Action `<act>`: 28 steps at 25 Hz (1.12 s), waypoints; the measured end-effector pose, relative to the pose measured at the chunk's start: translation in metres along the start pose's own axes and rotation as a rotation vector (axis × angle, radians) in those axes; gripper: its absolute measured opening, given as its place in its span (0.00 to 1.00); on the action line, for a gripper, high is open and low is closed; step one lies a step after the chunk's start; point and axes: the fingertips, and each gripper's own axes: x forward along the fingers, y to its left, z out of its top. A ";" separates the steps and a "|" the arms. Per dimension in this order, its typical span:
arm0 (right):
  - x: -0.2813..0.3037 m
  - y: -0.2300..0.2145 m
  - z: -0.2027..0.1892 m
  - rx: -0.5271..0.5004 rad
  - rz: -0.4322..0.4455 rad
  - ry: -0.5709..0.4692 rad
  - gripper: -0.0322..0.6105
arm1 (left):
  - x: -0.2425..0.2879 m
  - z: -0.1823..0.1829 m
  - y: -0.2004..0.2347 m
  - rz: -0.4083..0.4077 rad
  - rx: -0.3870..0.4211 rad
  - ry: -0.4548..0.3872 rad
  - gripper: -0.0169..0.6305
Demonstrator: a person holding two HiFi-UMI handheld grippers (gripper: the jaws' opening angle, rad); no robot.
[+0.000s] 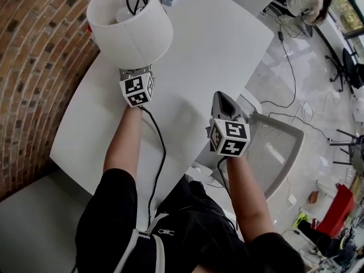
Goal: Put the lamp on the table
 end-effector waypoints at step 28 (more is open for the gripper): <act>-0.232 0.022 0.037 0.045 0.228 -0.212 0.05 | -0.320 0.139 -0.231 -0.139 0.007 0.073 0.03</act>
